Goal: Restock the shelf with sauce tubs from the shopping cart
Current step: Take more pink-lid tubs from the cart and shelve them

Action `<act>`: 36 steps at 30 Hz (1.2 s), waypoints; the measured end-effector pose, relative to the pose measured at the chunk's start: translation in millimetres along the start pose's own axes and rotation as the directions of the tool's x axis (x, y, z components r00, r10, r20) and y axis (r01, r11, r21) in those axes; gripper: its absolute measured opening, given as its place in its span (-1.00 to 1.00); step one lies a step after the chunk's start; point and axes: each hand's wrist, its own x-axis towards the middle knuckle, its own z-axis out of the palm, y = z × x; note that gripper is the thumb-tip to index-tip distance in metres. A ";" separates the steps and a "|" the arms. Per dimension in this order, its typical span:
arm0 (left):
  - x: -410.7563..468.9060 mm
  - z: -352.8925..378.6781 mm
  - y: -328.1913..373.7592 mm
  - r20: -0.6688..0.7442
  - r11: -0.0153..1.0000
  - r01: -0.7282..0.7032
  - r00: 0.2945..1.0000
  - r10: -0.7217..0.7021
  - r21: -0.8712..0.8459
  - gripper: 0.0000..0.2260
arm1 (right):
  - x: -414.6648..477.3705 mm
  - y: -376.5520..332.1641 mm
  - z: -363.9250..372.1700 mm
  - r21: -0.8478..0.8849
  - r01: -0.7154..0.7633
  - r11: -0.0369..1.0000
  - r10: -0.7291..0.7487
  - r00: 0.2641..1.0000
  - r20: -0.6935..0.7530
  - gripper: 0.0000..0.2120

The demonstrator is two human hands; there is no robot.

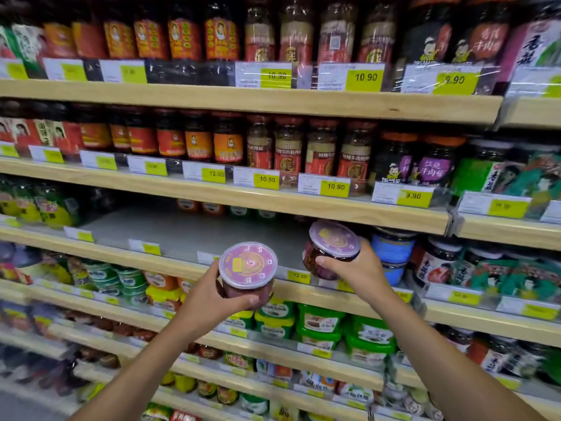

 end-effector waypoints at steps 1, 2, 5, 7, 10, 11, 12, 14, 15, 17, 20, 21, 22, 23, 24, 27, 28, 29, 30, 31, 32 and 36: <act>5.0 2.1 0.0 0.002 1.000 0.002 1.000 -0.002 -0.001 -0.32 | 3.8 2.3 2.0 -0.020 -0.009 1.000 0.009 1.000 -0.012 -0.38; 9.6 3.7 0.4 0.008 1.000 0.004 1.000 -0.004 0.003 -0.31 | 6.1 3.6 3.8 -0.038 -0.015 0.999 0.014 1.000 -0.024 -0.38; 23.1 9.2 0.8 0.026 1.000 0.012 1.000 -0.012 0.001 -0.27 | 12.6 8.5 8.1 -0.101 -0.032 0.994 0.025 0.997 -0.073 -0.28; 29.1 13.6 1.2 0.028 1.000 0.011 1.000 -0.011 0.001 -0.31 | 15.7 11.8 11.2 -0.120 -0.060 0.991 0.047 0.994 -0.101 -0.22; 35.7 18.5 1.8 0.035 1.000 0.004 0.999 -0.004 -0.008 -0.36 | 18.0 11.6 14.3 -0.187 -0.084 0.979 0.062 0.991 -0.118 -0.16; 38.5 19.2 0.6 0.040 1.000 0.000 0.999 0.000 -0.009 -0.36 | 19.2 11.3 15.4 -0.210 -0.097 0.973 0.071 0.990 -0.124 -0.14; 40.3 19.3 0.6 0.046 1.000 -0.003 0.999 0.004 -0.013 -0.35 | 20.8 11.6 16.6 -0.230 -0.111 0.967 0.083 0.988 -0.128 -0.12; 43.9 18.7 0.4 0.052 1.000 -0.005 0.999 0.006 -0.020 -0.33 | 23.7 11.1 19.0 -0.272 -0.143 0.951 0.113 0.986 -0.123 -0.11; 45.6 18.2 0.3 0.053 1.000 -0.004 0.999 0.006 -0.022 -0.32 | 24.8 11.0 20.1 -0.298 -0.158 0.941 0.127 0.985 -0.119 -0.11; 48.1 16.6 -0.3 0.055 1.000 -0.007 0.998 0.009 -0.022 -0.31 | 25.9 11.5 22.1 -0.346 -0.189 0.919 0.159 0.981 -0.114 -0.09; 51.7 14.3 -1.6 0.063 1.000 -0.008 0.998 0.009 -0.016 -0.28 | 25.7 13.8 23.5 -0.404 -0.210 0.890 0.183 0.977 -0.105 -0.09; 53.2 13.8 -2.1 0.066 1.000 -0.008 0.998 0.009 -0.013 -0.26 | 25.8 14.7 24.1 -0.422 -0.208 0.882 0.184 0.978 -0.098 -0.09; 54.2 13.5 -1.9 0.066 1.000 -0.009 0.998 0.010 -0.008 -0.24 | 25.4 14.8 24.5 -0.440 -0.205 0.874 0.185 0.979 -0.089 -0.09; 55.3 12.9 -1.9 0.066 1.000 -0.009 0.998 0.009 -0.006 -0.23 | 25.2 14.8 25.1 -0.462 -0.203 0.864 0.187 0.979 -0.080 -0.08; 56.2 12.7 -1.0 0.069 1.000 -0.010 0.998 0.011 -0.009 -0.23 | 25.5 14.8 25.6 -0.483 -0.202 0.852 0.192 0.979 -0.071 -0.07; 59.3 12.5 1.2 0.075 1.000 -0.012 0.997 0.013 -0.014 -0.21 | 28.1 15.4 25.5 -0.521 -0.210 0.828 0.221 0.974 -0.041 -0.03; 60.2 12.7 2.5 0.081 1.000 -0.014 0.997 0.015 -0.014 -0.21 | 29.0 15.7 24.7 -0.526 -0.215 0.823 0.233 0.972 -0.033 -0.02; 61.4 12.9 3.1 0.088 1.000 -0.017 0.996 0.019 -0.014 -0.21 | 29.7 16.0 23.6 -0.532 -0.220 0.818 0.245 0.969 -0.024 -0.01; 62.5 13.3 4.1 0.096 1.000 -0.026 0.995 0.027 -0.012 -0.21 | 30.1 15.7 22.4 -0.542 -0.220 0.811 0.252 0.968 -0.015 0.00; 63.8 13.8 4.9 0.102 0.999 -0.035 0.994 0.036 -0.010 -0.21 | 30.3 15.6 21.4 -0.552 -0.216 0.806 0.255 0.967 -0.007 0.00; 64.6 14.5 6.3 0.106 0.999 -0.042 0.993 0.043 -0.009 -0.21 | 30.4 15.6 20.3 -0.553 -0.206 0.807 0.251 0.968 0.005 0.00; 69.1 19.9 11.9 0.116 0.997 -0.065 0.991 0.068 -0.030 -0.23 | 27.8 18.4 11.4 -0.459 -0.164 0.873 0.209 0.977 0.049 -0.13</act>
